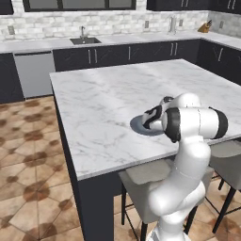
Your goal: Retrieve the butter from the fridge and place it on a plate on the dining table. Then retrieve the butter knife by the fridge and place it near the plate.
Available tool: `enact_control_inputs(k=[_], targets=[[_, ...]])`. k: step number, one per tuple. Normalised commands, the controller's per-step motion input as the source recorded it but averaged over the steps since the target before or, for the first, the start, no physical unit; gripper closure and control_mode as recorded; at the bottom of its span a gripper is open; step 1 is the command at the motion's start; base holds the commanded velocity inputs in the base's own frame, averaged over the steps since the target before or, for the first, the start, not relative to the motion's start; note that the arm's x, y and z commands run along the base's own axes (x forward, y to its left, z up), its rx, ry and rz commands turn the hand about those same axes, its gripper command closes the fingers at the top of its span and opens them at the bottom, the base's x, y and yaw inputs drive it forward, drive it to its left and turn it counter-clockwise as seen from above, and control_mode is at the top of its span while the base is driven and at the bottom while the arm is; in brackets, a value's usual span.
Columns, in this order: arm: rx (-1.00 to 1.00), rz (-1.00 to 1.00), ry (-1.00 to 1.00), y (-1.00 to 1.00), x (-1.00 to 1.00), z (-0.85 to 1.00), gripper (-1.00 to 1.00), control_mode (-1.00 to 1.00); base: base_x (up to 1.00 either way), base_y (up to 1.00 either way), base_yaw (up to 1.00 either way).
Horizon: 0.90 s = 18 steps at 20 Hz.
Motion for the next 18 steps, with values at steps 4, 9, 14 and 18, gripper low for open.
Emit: enact_control_inputs(k=[4,9,14,18], targets=[[0.00,0.00,0.00,0.00,0.22,-0.37,1.00,-1.00,0.00,0.00,0.00],[0.00,0.00,0.00,0.00,0.06,-0.28,-1.00,-1.00,0.00,0.00,0.00],[0.00,0.00,0.00,0.01,0.00,-0.01,-1.00,-1.00,0.00,0.00,0.00],[0.00,0.00,0.00,0.08,0.00,0.38,-1.00,-1.00,0.00,0.00,0.00]])
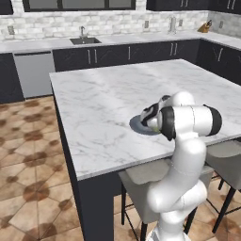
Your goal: Retrieve the butter from the fridge and place it on a plate on the dining table. Then retrieve the butter knife by the fridge and place it near the plate.
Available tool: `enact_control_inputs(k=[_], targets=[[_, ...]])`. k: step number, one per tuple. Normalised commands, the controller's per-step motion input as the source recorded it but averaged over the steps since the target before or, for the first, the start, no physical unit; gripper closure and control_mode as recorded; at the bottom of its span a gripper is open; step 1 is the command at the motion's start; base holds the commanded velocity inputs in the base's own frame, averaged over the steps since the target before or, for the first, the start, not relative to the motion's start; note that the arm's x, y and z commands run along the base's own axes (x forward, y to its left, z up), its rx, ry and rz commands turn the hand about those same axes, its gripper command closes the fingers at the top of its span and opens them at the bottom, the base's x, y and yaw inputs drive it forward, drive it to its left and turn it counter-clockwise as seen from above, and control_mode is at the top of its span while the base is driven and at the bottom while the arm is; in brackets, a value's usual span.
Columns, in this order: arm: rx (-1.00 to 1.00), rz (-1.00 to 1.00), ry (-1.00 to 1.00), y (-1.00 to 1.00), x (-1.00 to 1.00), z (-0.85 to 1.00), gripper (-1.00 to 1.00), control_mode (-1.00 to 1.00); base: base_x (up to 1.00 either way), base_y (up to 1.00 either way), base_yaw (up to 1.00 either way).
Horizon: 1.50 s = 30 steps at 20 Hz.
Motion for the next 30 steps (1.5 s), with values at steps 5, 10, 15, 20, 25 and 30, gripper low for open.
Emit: enact_control_inputs(k=[5,10,15,20,25,30], targets=[[0.00,0.00,0.00,0.00,-0.10,0.94,-1.00,-1.00,0.00,0.00,0.00],[0.00,-0.02,0.00,-0.27,-0.66,0.99,-1.00,-1.00,0.00,0.00,0.00],[0.00,-0.13,0.03,-0.16,-0.86,0.99,-1.00,-1.00,0.00,0.00,0.00],[0.00,-0.10,0.00,0.00,-0.98,0.90,-1.00,-1.00,0.00,0.00,0.00],[0.00,-0.13,-0.01,0.00,-0.98,0.57,-1.00,-1.00,0.00,0.00,0.00],[0.00,-0.13,0.00,-0.11,-0.48,0.17,-1.00,1.00,-0.26,-0.26,-0.11]])
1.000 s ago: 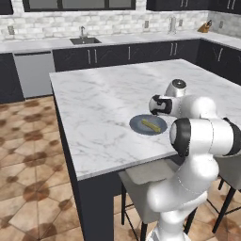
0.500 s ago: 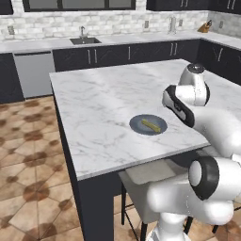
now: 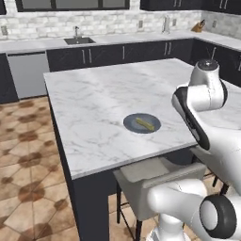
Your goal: Retrieve the butter from the fridge and place it on a plate on the dining table. Then retrieve the butter knife by the fridge and place it near the plate.
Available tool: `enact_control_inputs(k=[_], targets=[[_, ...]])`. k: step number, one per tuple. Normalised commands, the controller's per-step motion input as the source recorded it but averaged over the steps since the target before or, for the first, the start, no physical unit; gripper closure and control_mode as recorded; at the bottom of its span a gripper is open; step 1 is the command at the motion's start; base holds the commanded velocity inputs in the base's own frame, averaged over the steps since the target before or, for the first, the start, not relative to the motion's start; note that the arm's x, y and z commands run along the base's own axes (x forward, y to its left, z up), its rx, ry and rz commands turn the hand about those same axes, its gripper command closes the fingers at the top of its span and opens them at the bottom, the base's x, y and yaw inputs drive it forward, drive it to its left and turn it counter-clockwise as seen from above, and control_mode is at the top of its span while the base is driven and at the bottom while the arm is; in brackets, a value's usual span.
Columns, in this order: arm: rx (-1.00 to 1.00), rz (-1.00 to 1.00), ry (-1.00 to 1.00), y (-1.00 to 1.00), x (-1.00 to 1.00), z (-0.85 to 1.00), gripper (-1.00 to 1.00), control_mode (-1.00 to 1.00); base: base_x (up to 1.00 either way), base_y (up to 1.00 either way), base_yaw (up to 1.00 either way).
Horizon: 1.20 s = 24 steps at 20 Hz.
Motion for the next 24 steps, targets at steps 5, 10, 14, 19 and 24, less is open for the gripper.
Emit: enact_control_inputs(k=[5,10,14,19,24], targets=[[0.00,0.00,0.00,0.00,0.00,0.00,-1.00,1.00,-0.50,-0.96,-0.41],[0.00,0.00,0.00,0.00,0.00,0.00,-1.00,1.00,-0.39,-0.99,-0.43],[0.00,0.00,0.00,0.00,0.00,0.00,-1.00,1.00,-0.19,-0.94,-0.42],[0.00,0.00,0.00,0.00,0.00,0.00,-1.00,1.00,0.00,-0.74,-0.44],[0.00,0.00,0.00,0.00,0.00,0.00,-1.00,1.00,0.15,-0.52,-0.38]])
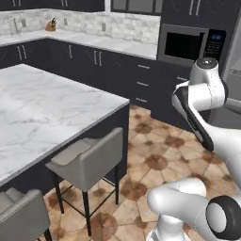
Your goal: Retrieve the butter from the fridge and place it on a plate on the dining table. Then retrieve the butter knife by the fridge and place it near the plate.
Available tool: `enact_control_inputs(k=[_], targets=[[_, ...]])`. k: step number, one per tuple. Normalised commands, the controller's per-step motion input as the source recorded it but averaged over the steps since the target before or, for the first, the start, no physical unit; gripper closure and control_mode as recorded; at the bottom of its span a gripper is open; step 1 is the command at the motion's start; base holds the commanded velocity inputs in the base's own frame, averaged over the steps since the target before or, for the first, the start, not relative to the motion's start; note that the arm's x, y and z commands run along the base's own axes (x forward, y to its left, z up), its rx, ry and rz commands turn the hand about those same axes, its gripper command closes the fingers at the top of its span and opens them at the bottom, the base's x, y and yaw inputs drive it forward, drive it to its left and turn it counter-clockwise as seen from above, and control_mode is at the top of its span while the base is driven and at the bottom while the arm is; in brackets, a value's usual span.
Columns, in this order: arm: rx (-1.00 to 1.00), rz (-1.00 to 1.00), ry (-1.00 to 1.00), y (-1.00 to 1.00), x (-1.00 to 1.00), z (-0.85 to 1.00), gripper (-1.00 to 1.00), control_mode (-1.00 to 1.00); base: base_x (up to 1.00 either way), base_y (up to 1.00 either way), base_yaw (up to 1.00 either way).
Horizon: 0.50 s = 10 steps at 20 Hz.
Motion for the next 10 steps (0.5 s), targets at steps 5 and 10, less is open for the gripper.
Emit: enact_control_inputs(k=[5,10], targets=[[0.00,0.00,0.00,0.00,0.00,0.00,-1.00,1.00,0.37,-0.59,-0.32],[0.00,0.00,0.00,0.00,0.00,0.00,-1.00,1.00,0.70,-0.46,-0.26]])
